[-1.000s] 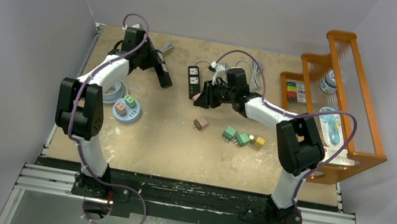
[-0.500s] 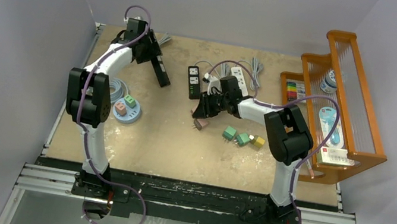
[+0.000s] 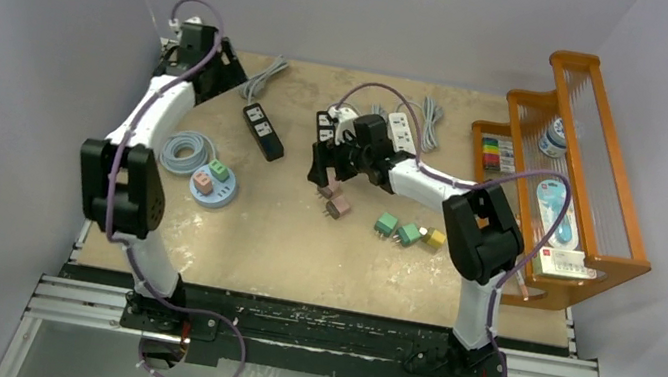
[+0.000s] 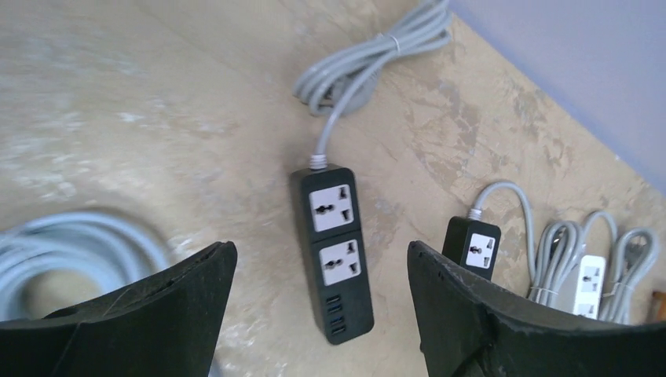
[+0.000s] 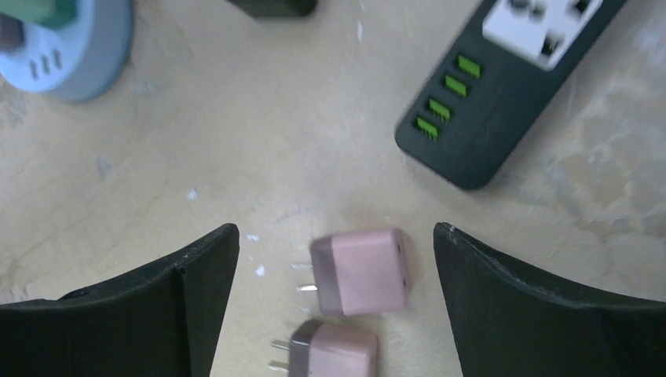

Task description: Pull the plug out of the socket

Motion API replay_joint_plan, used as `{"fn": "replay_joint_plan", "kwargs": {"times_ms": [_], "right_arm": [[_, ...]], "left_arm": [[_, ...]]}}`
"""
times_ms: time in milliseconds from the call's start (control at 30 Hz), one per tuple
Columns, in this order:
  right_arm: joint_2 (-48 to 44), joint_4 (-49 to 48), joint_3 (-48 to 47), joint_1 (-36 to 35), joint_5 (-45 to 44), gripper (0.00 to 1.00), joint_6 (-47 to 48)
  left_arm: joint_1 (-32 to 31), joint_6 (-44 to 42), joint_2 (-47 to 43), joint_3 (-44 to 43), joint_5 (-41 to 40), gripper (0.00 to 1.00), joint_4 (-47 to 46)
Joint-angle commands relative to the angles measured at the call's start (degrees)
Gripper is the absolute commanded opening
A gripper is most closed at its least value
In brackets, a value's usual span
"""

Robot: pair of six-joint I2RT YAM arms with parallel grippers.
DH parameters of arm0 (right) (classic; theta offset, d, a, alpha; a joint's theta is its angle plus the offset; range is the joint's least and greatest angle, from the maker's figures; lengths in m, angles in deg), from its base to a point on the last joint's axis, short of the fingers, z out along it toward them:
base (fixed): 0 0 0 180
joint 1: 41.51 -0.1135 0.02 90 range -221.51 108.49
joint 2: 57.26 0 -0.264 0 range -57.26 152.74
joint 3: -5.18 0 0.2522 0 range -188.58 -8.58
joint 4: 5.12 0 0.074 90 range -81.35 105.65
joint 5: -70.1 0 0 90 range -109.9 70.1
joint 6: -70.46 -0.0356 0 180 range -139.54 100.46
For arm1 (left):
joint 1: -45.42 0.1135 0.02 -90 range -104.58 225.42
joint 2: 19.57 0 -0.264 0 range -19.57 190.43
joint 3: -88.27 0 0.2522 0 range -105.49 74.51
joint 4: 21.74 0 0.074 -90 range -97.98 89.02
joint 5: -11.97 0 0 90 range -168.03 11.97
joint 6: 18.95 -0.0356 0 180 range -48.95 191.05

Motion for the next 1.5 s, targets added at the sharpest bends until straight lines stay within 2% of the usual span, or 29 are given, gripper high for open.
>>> {"fn": "replay_joint_plan", "kwargs": {"times_ms": [0,100,267,433,633,833,1067,1333,1467], "right_arm": [[-6.6,-4.1,-6.1,-5.0,-7.8,0.93,4.0],[-5.3,-6.8,-10.0,-8.4,-6.5,0.92,5.1],[1.6,-4.8,-20.4,-12.3,-4.2,0.89,6.6],[8.4,-4.4,-28.0,-15.5,-2.0,0.85,8.5],[14.9,-4.5,-33.9,-16.8,-1.3,0.81,7.3],[18.5,-5.2,-36.3,-17.9,1.0,0.79,7.3],[21.2,-5.7,-37.3,-18.5,3.2,0.77,7.2],[27.8,-2.0,-46.4,-19.0,4.8,0.73,7.4],[31.2,0.0,-50.9,-19.0,4.7,0.67,7.4]], "left_arm": [[5.8,1.0,-12.4,6.4,-1.3,0.79,-3.7],[9.6,3.0,-19.1,13.2,-0.2,0.80,-5.7],[16.0,4.5,-28.4,23.5,1.2,0.82,-6.6],[22.3,6.0,-33.5,31.8,5.4,0.83,-7.7],[24.3,7.9,-37.5,39.1,8.6,0.84,-9.6],[24.3,8.5,-38.2,42.5,10.8,0.85,-10.9],[24.3,8.2,-36.7,42.2,11.7,0.85,-11.5],[24.3,8.6,-35.7,43.1,11.9,0.87,-12.5],[24.3,8.5,-35.4,43.1,11.9,0.87,-12.4]]}}
